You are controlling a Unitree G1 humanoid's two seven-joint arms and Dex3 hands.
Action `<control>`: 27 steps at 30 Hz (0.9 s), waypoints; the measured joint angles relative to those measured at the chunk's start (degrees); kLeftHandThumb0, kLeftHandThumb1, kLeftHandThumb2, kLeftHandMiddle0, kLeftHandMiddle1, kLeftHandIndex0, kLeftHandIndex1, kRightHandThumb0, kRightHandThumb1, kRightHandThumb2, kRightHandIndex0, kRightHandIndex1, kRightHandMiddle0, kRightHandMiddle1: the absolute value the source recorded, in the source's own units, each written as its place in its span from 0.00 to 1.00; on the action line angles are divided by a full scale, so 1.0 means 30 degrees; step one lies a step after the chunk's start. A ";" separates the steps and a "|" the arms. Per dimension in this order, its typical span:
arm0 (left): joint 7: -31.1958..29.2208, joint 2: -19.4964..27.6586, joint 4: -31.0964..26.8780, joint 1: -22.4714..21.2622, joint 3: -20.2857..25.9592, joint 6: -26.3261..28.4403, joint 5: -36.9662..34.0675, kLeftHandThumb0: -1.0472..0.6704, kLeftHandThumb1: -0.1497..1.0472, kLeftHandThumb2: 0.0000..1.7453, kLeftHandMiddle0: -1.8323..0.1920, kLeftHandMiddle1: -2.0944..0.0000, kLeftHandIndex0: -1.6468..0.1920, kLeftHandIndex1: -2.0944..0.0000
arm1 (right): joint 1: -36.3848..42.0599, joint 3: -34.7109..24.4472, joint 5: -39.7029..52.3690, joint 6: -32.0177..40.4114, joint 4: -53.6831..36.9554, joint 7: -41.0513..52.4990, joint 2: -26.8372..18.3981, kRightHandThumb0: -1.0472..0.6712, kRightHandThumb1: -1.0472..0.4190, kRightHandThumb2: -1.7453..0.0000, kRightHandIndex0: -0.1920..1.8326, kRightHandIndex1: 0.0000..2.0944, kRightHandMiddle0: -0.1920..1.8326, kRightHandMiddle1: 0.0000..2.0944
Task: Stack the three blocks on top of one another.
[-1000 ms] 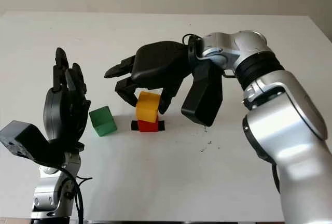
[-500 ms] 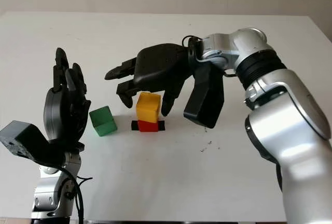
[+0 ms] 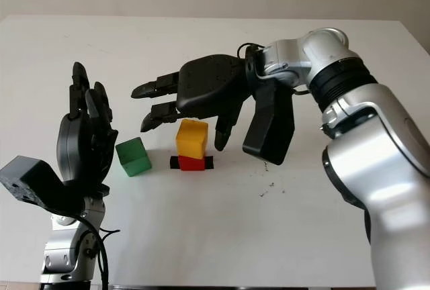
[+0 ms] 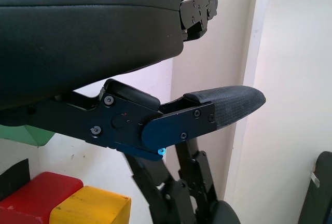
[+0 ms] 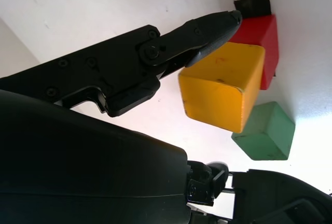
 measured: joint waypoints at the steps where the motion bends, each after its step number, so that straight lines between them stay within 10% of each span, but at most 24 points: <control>1: 0.0015 -0.0003 -0.0006 0.0001 0.0000 0.0002 0.0000 0.18 1.00 0.39 1.00 1.00 1.00 1.00 | -0.0034 -0.0057 0.0243 -0.0004 0.0006 0.0194 -0.0153 0.12 0.07 0.97 0.00 0.00 0.00 0.02; 11: -0.0249 0.0169 -0.0019 0.0006 0.0372 0.0001 -0.0394 0.19 1.00 0.39 1.00 1.00 1.00 1.00 | 0.1820 -0.4873 1.0583 0.2107 0.0003 0.6427 -0.1988 0.12 0.00 0.76 0.00 0.01 0.02 0.02; 27: -0.1419 0.1100 0.0042 -0.0090 0.1120 0.0248 -0.1260 0.20 1.00 0.38 1.00 1.00 1.00 1.00 | 1.4277 -1.2025 2.1802 1.5123 -0.9900 1.0381 -0.0765 0.10 0.00 0.67 0.00 0.00 0.00 0.01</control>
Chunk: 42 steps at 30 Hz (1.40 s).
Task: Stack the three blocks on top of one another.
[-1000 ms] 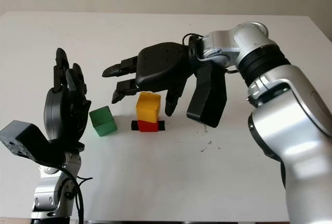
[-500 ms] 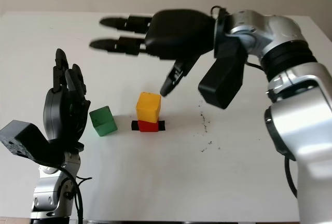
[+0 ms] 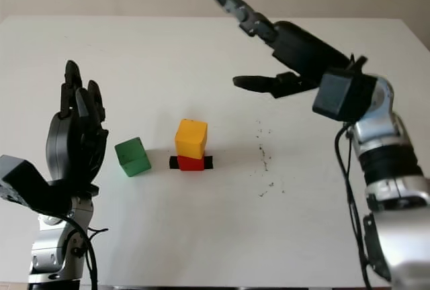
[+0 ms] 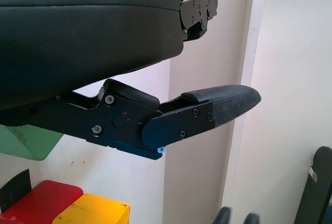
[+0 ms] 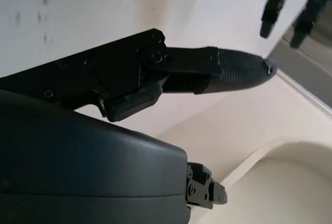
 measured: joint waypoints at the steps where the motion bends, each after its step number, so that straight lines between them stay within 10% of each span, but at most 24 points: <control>1: -0.0068 0.0039 0.0001 -0.0005 0.0010 0.0035 -0.0029 0.20 1.00 0.38 1.00 1.00 1.00 1.00 | 0.0546 -0.0210 0.0045 0.0648 -0.0649 -0.0382 0.0292 0.12 0.00 0.67 0.00 0.00 0.00 0.01; 19: -0.0945 0.1143 -0.0080 -0.0034 0.0456 0.1045 -0.0721 0.21 1.00 0.38 1.00 1.00 1.00 1.00 | 0.6428 -0.2316 0.2948 0.8574 -0.7915 -0.6483 0.8328 0.19 0.00 0.64 0.00 0.00 0.00 0.00; 29: -0.1066 0.1967 -0.0399 -0.0033 0.0583 0.1506 -0.0282 0.23 1.00 0.33 0.98 0.98 0.97 0.99 | 0.6715 -0.2674 0.2996 0.9791 -0.8508 -0.6921 0.9144 0.20 0.00 0.64 0.00 0.00 0.00 0.00; 35: 0.0209 0.4360 -0.2666 0.0126 0.0338 0.2755 0.5057 0.25 1.00 0.11 0.72 0.91 0.70 0.86 | 0.6684 -0.3298 0.2965 0.9753 -0.8476 -0.6952 0.9146 0.20 0.00 0.65 0.00 0.00 0.00 0.00; 42: -0.0486 0.7494 -0.6281 0.1329 -0.0692 0.5795 1.3027 0.18 0.95 0.03 0.74 0.96 0.68 0.89 | 0.6623 -0.3947 0.2958 0.9265 -0.8186 -0.6727 0.9133 0.21 0.00 0.66 0.00 0.00 0.00 0.00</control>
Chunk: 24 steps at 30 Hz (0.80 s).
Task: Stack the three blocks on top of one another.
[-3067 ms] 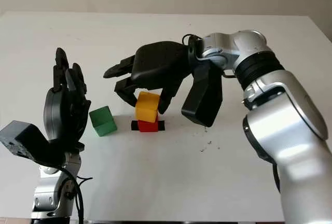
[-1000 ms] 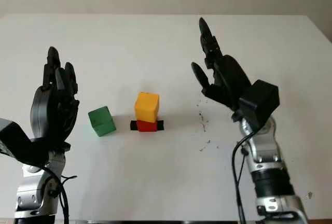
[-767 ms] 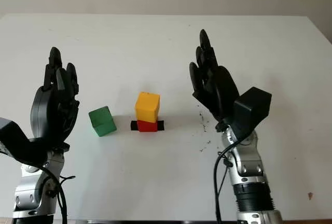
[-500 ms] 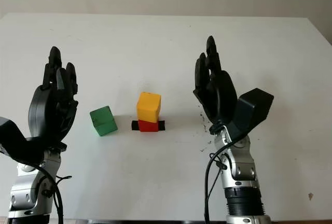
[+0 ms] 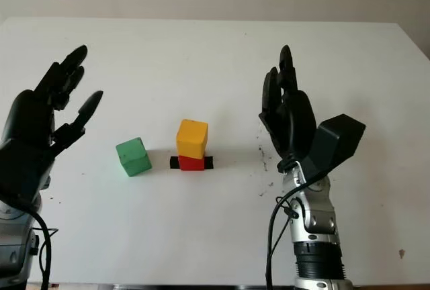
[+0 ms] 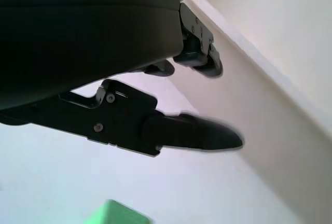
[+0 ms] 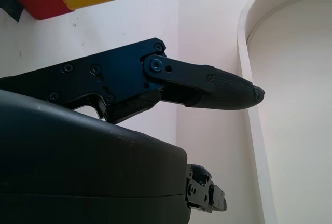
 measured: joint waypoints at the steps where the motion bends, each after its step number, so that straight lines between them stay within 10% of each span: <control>1: -0.0535 0.0348 -0.0417 0.0160 -0.0147 0.0498 0.0698 0.17 0.94 0.03 0.75 0.97 0.68 0.90 | 0.0000 -0.0047 -0.0004 -0.0017 0.0071 0.0022 0.0000 0.21 0.00 0.66 0.00 0.00 0.00 0.00; 24: -0.8006 0.1769 -0.2196 -0.0174 -0.4341 0.3940 0.9493 0.07 0.86 0.03 0.84 0.98 0.72 0.97 | 0.0002 -0.0150 -0.0168 -0.0183 0.0117 -0.0182 0.0021 0.21 0.00 0.68 0.00 0.00 0.00 0.00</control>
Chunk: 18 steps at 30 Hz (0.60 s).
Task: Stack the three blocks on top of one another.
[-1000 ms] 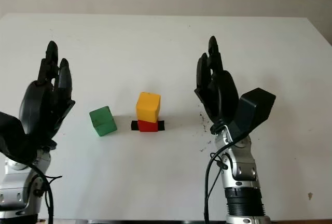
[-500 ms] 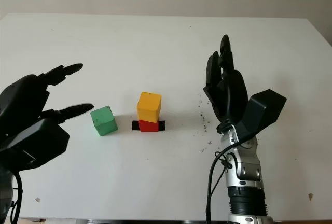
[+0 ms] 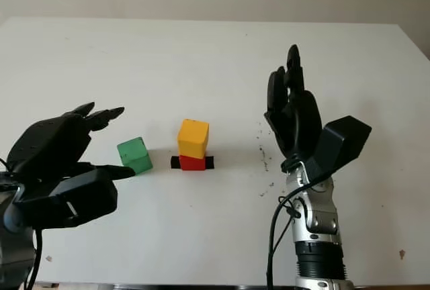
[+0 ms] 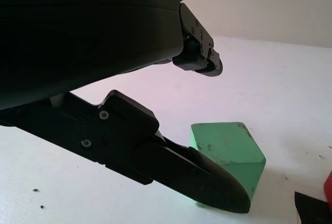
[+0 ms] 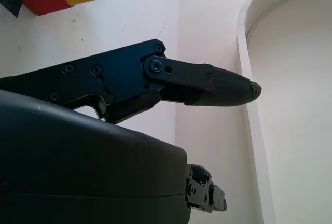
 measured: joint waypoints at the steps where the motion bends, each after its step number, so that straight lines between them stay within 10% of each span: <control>1: -0.0136 -0.0038 0.0041 -0.0093 -0.0123 -0.0025 0.0065 0.07 0.86 0.03 0.84 0.98 0.72 0.97 | -0.0001 -0.0001 0.0001 0.0007 0.0000 -0.0017 0.0000 0.21 0.00 0.69 0.00 0.00 0.00 0.00; 18: -0.0577 -0.0576 0.1499 -0.0893 -0.1489 -0.1634 0.3821 0.15 0.87 0.03 0.77 0.96 0.53 0.90 | 0.0005 0.0019 -0.0116 0.0101 -0.0005 -0.0048 -0.0003 0.22 0.00 0.69 0.00 0.00 0.00 0.00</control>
